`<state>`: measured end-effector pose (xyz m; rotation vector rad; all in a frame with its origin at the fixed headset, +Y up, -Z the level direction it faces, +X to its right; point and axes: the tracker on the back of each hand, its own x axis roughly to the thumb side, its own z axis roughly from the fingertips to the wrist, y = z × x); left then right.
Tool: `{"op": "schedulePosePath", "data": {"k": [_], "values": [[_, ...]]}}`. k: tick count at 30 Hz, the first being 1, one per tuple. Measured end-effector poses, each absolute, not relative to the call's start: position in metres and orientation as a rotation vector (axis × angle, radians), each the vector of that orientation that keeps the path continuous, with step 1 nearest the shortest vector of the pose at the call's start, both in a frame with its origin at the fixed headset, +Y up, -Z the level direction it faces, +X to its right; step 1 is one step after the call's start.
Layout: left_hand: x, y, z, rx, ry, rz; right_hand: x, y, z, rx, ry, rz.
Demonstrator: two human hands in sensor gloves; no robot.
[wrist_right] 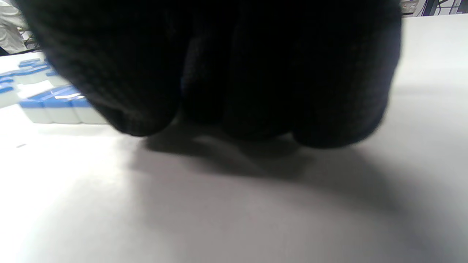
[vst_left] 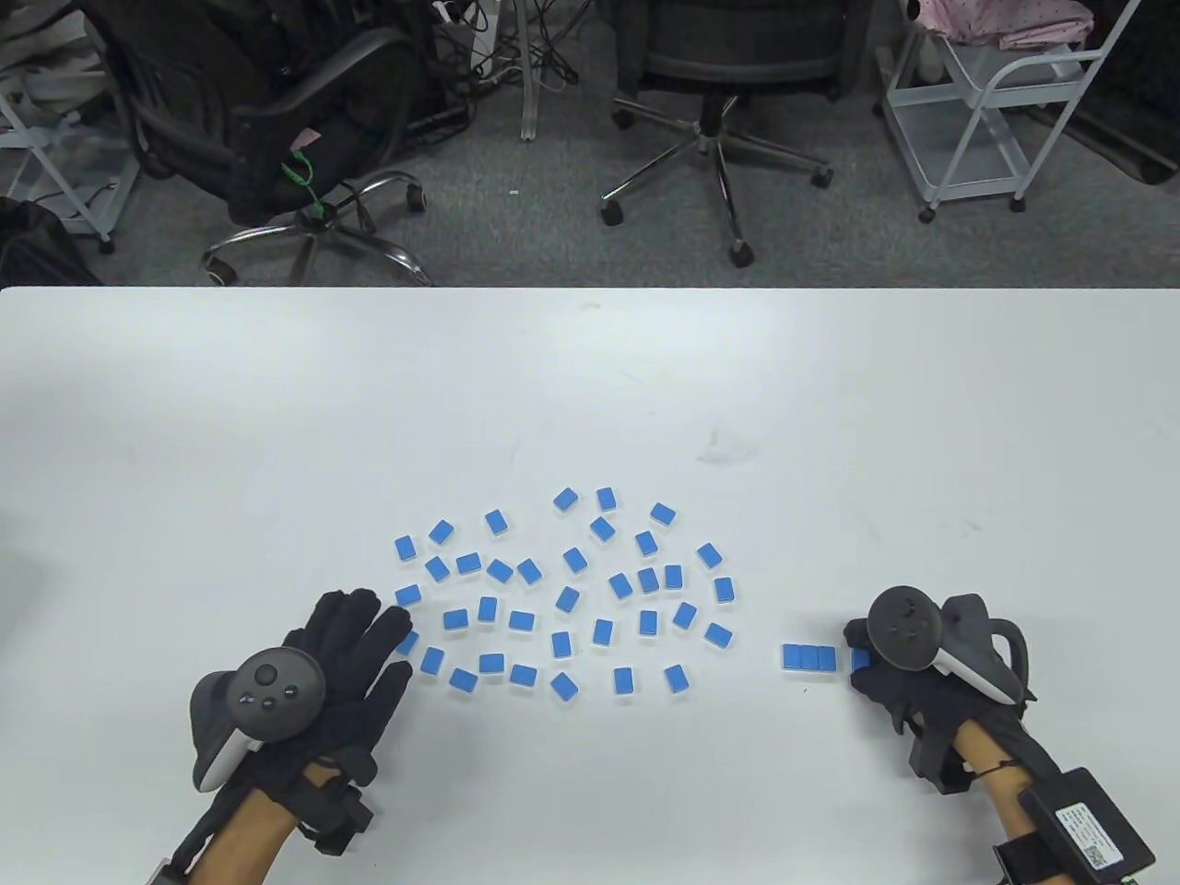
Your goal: Build mahjong tile wall
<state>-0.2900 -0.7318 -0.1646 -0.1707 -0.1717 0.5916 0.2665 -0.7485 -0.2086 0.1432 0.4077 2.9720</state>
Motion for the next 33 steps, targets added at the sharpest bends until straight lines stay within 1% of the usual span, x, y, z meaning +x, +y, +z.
{"op": "schedulePosePath", "data": {"k": [21,33], "values": [[-0.2917,-0.7305,-0.1607,-0.166,-0.174,0.591,0.2567,-0.7516,-0.2056,0.176,0.356,3.009],[-0.2916,-0.7312,-0.1602,-0.17,-0.175,0.586,0.2575,-0.7529,-0.2053,0.162,0.383,2.997]]}}
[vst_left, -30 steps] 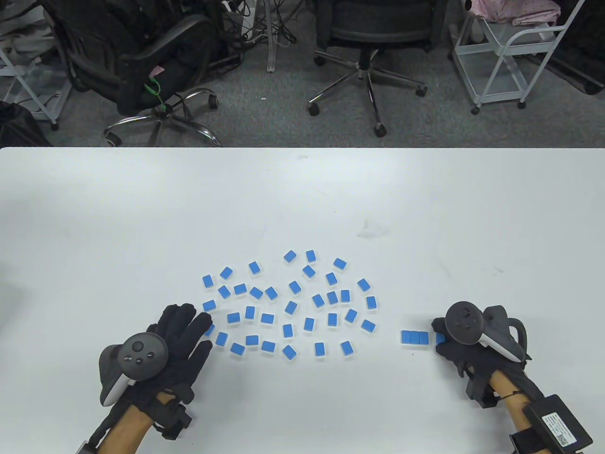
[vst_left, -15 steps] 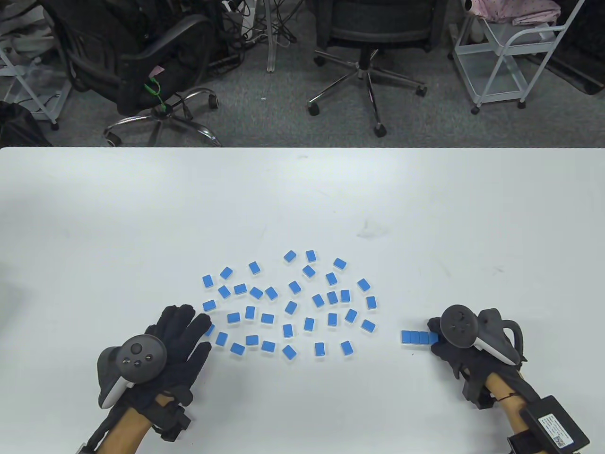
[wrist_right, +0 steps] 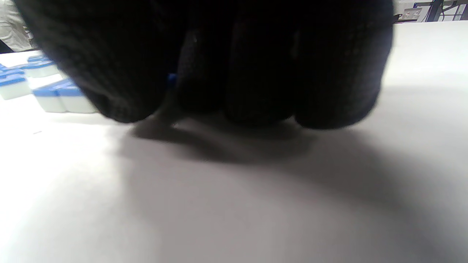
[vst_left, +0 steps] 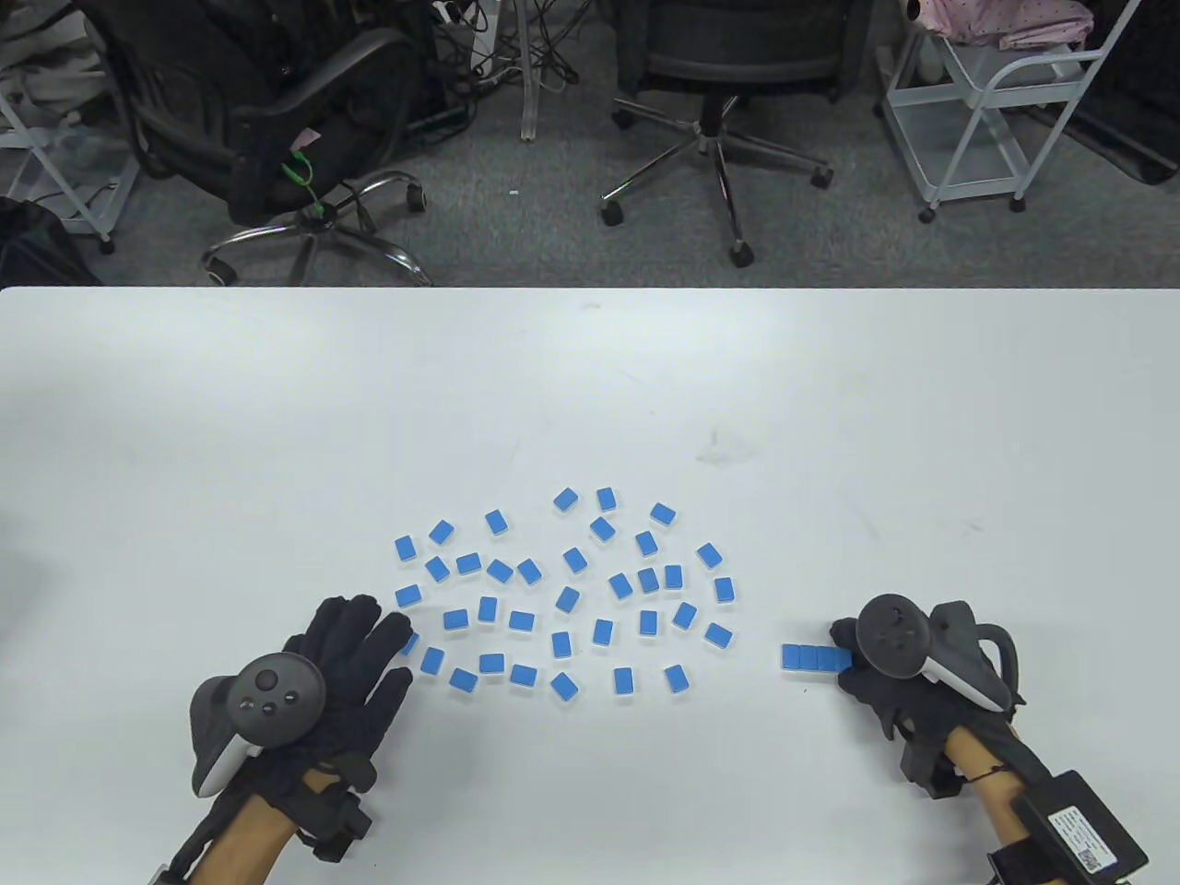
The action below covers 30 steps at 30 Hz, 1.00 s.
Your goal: Build mahjong tile wall
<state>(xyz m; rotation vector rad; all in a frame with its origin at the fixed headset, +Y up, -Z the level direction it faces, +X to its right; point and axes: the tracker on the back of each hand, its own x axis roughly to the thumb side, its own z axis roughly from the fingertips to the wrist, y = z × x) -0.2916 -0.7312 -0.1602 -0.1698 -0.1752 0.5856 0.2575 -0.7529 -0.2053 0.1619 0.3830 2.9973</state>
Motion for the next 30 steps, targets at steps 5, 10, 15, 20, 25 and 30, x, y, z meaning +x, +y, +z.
{"op": "schedulePosePath", "data": {"k": [5,10,15,20,25,30], "values": [[-0.292,-0.731,-0.16,-0.168,-0.176,0.586,0.257,-0.753,-0.205,0.176,0.372,3.004],[-0.292,-0.731,-0.16,-0.165,-0.175,0.583,0.257,-0.753,-0.205,0.176,0.376,3.005],[-0.293,-0.729,-0.159,-0.15,-0.172,0.587,0.261,-0.744,-0.202,0.146,0.421,2.969],[-0.292,-0.725,-0.157,-0.126,-0.191,0.581,0.231,-0.717,-0.194,0.358,0.086,3.06],[-0.291,-0.724,-0.157,-0.117,-0.2,0.582,0.14,-0.72,-0.193,0.777,0.093,3.289],[-0.293,-0.725,-0.156,-0.122,-0.2,0.58,0.102,-0.733,-0.204,0.885,0.087,3.404]]}}
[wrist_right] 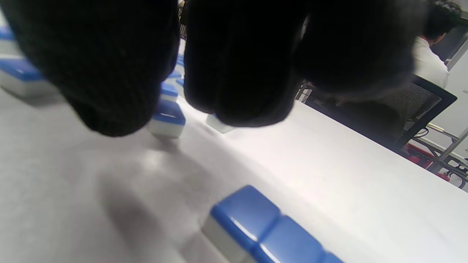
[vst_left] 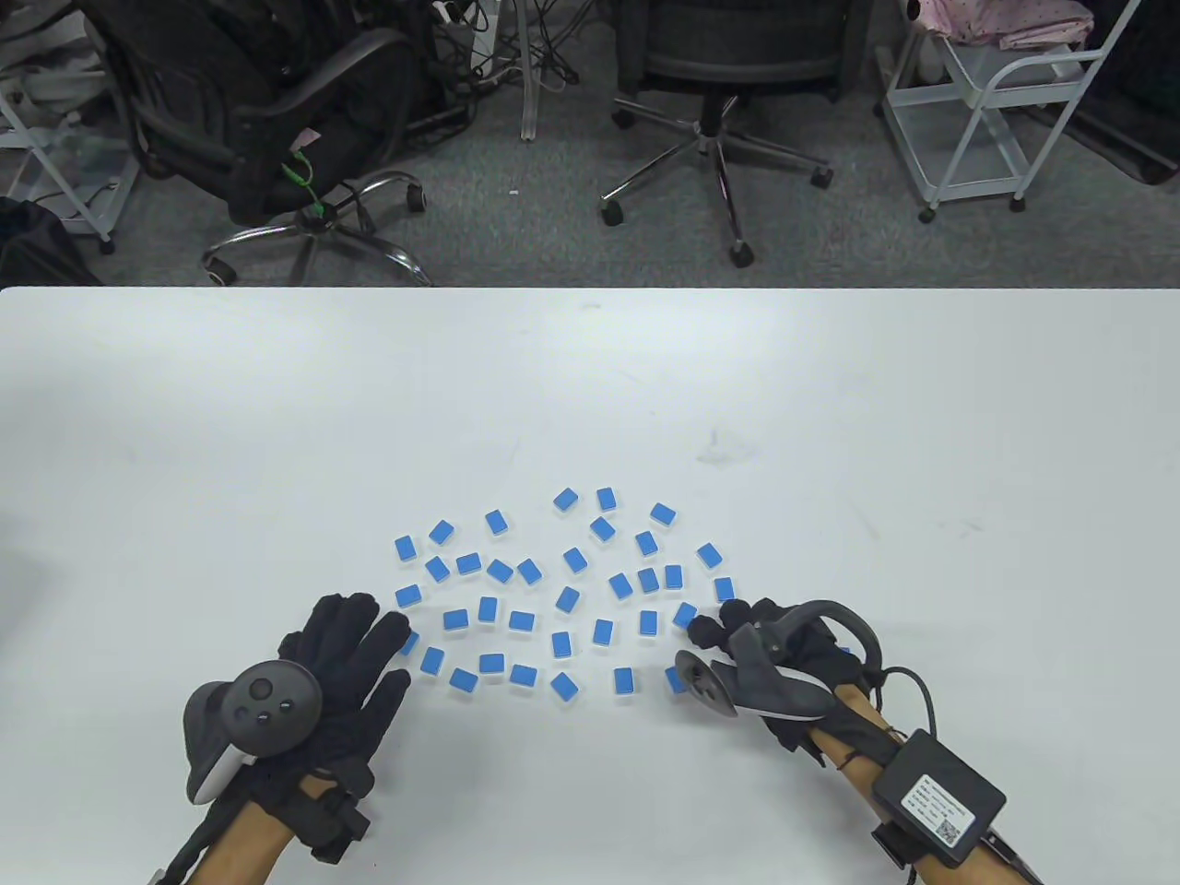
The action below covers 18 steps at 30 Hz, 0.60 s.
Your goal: Build mahjong tile wall
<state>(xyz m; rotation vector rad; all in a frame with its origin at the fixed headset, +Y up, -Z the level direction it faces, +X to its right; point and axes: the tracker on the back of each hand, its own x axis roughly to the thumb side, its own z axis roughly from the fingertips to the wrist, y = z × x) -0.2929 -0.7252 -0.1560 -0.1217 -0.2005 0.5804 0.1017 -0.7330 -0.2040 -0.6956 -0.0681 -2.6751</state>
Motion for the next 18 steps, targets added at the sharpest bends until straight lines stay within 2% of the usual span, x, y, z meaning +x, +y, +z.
{"op": "schedulePosePath", "data": {"k": [9,15,18], "values": [[-0.292,-0.724,-0.159,-0.111,-0.221,0.574,0.089,-0.74,-0.218,-0.654,-0.126,-2.667],[-0.291,-0.725,-0.16,-0.118,-0.219,0.571,0.084,-0.742,-0.218,-0.556,-0.233,-2.681],[-0.292,-0.725,-0.159,-0.119,-0.216,0.575,0.082,-0.745,-0.212,-0.567,-0.174,-2.652]]}}
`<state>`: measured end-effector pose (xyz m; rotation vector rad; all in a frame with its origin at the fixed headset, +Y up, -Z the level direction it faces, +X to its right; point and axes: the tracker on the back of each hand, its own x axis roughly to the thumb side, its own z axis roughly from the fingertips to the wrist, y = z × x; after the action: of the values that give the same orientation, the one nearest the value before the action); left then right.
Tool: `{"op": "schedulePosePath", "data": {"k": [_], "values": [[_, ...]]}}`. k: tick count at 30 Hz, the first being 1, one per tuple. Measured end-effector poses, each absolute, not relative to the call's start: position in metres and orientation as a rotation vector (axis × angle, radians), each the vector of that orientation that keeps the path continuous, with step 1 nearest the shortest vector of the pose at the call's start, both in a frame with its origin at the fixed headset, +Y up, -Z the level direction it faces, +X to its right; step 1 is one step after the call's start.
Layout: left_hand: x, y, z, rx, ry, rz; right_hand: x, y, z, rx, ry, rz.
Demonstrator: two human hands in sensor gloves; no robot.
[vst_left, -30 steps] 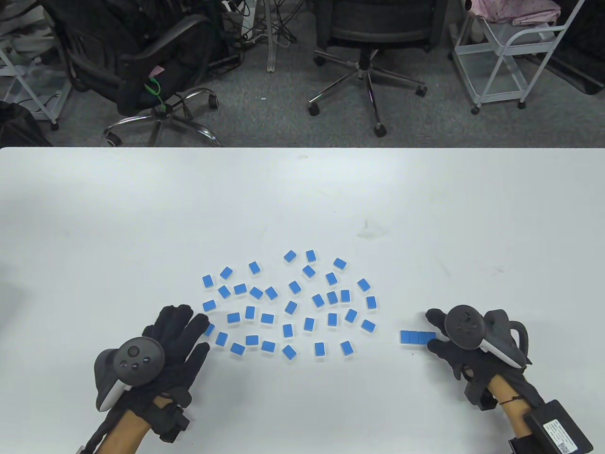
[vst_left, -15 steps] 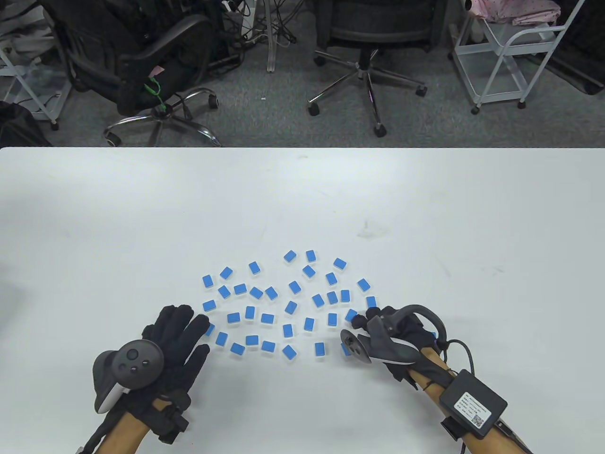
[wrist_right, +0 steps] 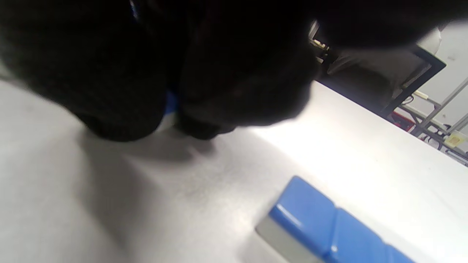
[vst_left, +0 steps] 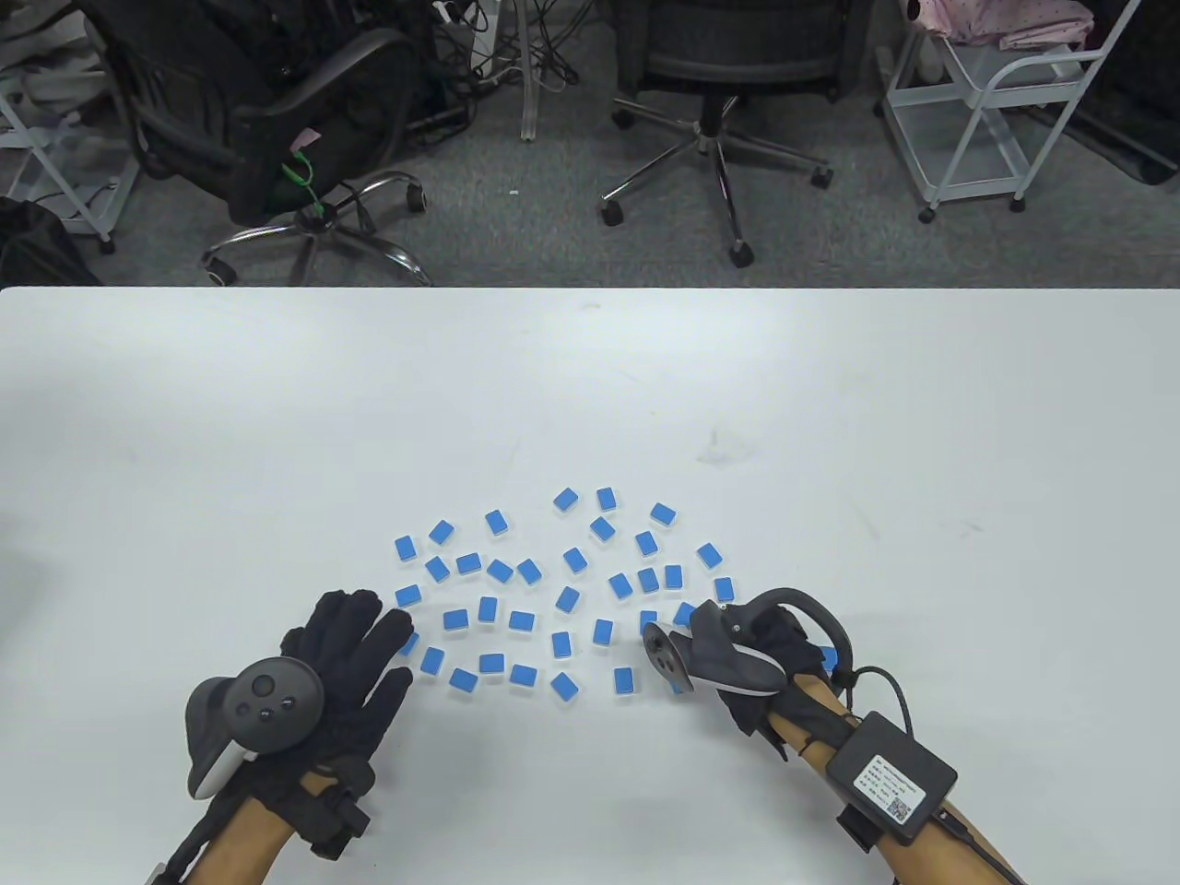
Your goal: Build mahjong tile wall
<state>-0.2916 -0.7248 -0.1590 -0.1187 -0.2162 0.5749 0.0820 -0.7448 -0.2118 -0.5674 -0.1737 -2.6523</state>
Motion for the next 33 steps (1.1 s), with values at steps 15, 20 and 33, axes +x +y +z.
{"op": "schedulePosePath", "data": {"k": [15,20,33], "values": [[-0.292,-0.727,-0.161,-0.123,-0.201,0.578,0.258,-0.732,-0.208,0.001,-0.348,-3.082],[-0.291,-0.732,-0.159,-0.148,-0.19,0.582,0.264,-0.745,-0.208,-0.037,-0.448,-3.126],[-0.29,-0.734,-0.157,-0.174,-0.182,0.586,0.267,-0.747,-0.209,-0.075,-0.469,-3.185]]}}
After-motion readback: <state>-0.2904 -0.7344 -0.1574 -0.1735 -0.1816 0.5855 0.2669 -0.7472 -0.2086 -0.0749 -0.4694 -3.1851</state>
